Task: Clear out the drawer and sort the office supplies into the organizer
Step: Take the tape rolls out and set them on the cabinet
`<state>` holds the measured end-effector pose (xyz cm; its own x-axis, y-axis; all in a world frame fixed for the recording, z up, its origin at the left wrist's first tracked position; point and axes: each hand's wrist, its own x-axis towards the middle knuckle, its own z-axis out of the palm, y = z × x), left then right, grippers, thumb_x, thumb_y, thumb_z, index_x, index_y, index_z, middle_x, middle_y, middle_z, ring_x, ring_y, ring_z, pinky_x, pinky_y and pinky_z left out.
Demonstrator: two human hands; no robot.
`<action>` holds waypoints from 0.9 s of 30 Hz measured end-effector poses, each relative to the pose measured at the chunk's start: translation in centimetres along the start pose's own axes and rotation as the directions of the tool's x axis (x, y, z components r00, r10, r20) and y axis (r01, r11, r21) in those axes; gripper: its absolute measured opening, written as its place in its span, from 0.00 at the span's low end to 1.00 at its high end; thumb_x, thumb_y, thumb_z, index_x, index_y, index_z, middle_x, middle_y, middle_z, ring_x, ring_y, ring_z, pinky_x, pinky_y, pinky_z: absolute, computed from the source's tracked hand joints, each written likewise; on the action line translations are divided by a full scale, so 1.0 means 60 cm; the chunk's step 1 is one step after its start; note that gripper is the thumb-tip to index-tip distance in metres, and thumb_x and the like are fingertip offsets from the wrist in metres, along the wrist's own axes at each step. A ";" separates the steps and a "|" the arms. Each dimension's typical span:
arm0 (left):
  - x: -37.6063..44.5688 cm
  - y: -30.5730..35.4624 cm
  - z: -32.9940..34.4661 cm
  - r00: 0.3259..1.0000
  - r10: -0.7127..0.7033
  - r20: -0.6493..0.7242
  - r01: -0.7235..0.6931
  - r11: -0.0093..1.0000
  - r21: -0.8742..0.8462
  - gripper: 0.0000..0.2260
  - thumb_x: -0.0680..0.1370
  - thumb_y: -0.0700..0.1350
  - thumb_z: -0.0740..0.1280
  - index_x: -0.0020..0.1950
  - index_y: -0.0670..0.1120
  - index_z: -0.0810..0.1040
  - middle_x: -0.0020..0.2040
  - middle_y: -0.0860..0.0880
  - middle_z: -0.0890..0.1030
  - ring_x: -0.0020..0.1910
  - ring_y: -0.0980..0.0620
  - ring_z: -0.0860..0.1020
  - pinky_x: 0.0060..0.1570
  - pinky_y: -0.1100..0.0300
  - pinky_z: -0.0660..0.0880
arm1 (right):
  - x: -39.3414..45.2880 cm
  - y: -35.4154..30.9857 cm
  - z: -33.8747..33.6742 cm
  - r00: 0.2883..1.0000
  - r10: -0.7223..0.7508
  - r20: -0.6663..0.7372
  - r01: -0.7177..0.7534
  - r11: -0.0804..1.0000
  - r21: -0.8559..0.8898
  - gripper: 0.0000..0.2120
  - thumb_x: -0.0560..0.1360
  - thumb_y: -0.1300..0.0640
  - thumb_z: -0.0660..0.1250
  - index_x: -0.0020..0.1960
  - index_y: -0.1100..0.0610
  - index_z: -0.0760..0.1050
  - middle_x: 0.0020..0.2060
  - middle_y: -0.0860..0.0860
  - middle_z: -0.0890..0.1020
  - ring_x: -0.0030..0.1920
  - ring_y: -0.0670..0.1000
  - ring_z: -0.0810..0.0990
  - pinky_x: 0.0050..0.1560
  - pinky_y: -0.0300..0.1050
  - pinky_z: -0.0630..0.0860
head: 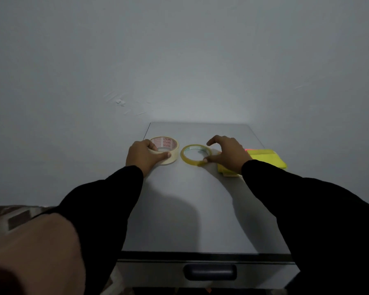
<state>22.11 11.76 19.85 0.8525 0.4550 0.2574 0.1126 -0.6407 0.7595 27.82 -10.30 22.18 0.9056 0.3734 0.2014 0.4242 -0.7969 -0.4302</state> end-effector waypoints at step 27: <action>-0.344 0.025 -0.129 0.986 0.053 0.161 -0.006 0.961 -0.275 0.17 0.70 0.43 0.75 0.56 0.48 0.75 0.46 0.49 0.78 0.41 0.52 0.78 0.46 0.62 0.75 | -0.359 -0.048 -0.051 0.990 -0.122 0.069 0.092 0.936 0.340 0.11 0.71 0.59 0.72 0.50 0.51 0.74 0.49 0.46 0.79 0.44 0.47 0.79 0.46 0.36 0.74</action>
<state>0.75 6.19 20.30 0.9283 0.3151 0.1975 -0.0375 -0.4489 0.8928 7.09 -17.50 21.74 0.8446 0.5001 0.1912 0.4804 -0.5501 -0.6831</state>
